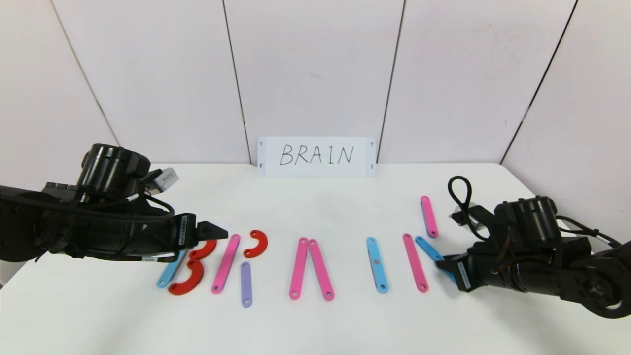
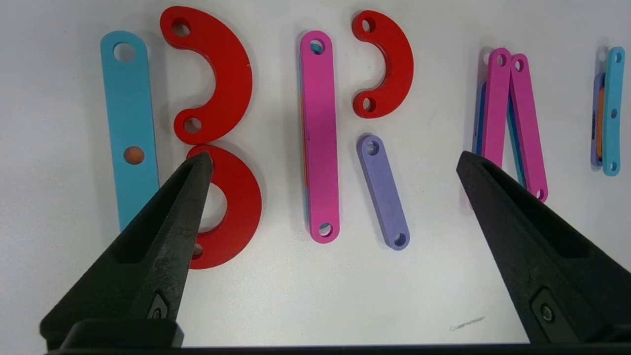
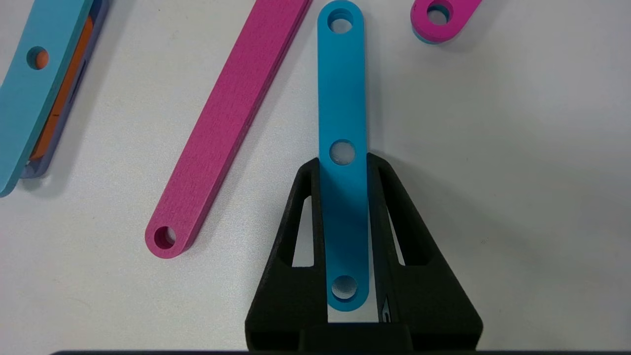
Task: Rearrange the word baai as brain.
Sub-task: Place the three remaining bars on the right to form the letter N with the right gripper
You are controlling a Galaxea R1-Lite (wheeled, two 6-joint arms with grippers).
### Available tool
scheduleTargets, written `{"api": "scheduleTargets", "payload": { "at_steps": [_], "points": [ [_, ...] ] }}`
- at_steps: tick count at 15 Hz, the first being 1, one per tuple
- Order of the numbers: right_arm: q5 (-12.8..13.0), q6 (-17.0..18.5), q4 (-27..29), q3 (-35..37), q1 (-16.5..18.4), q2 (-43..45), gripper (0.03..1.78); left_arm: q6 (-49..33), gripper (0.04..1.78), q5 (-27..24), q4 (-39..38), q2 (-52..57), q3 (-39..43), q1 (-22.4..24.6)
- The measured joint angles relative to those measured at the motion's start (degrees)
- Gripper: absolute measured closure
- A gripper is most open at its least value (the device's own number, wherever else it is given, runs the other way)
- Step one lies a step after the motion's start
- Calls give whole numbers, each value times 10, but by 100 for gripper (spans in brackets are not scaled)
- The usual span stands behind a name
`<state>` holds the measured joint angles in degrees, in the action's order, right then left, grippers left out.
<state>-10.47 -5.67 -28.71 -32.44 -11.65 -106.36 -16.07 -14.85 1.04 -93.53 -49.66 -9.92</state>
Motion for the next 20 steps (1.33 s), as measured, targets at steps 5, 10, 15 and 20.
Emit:
{"api": "scheduleTargets", "payload": {
  "at_steps": [5, 10, 15, 20],
  "points": [
    [0, -1, -23, 6, 0, -3, 152, 0, 8, 0, 0, 0, 0, 0],
    [1, -1, -30, 7, 2, -6, 142, 0, 8, 0, 0, 0, 0, 0],
    [2, -1, -30, 7, 5, -5, 71, 0, 8, -1, 0, 0, 1, 0],
    [-1, 1, -39, 8, 13, 3, 13, 0, 8, -1, 1, 0, 2, -2]
  ]
}}
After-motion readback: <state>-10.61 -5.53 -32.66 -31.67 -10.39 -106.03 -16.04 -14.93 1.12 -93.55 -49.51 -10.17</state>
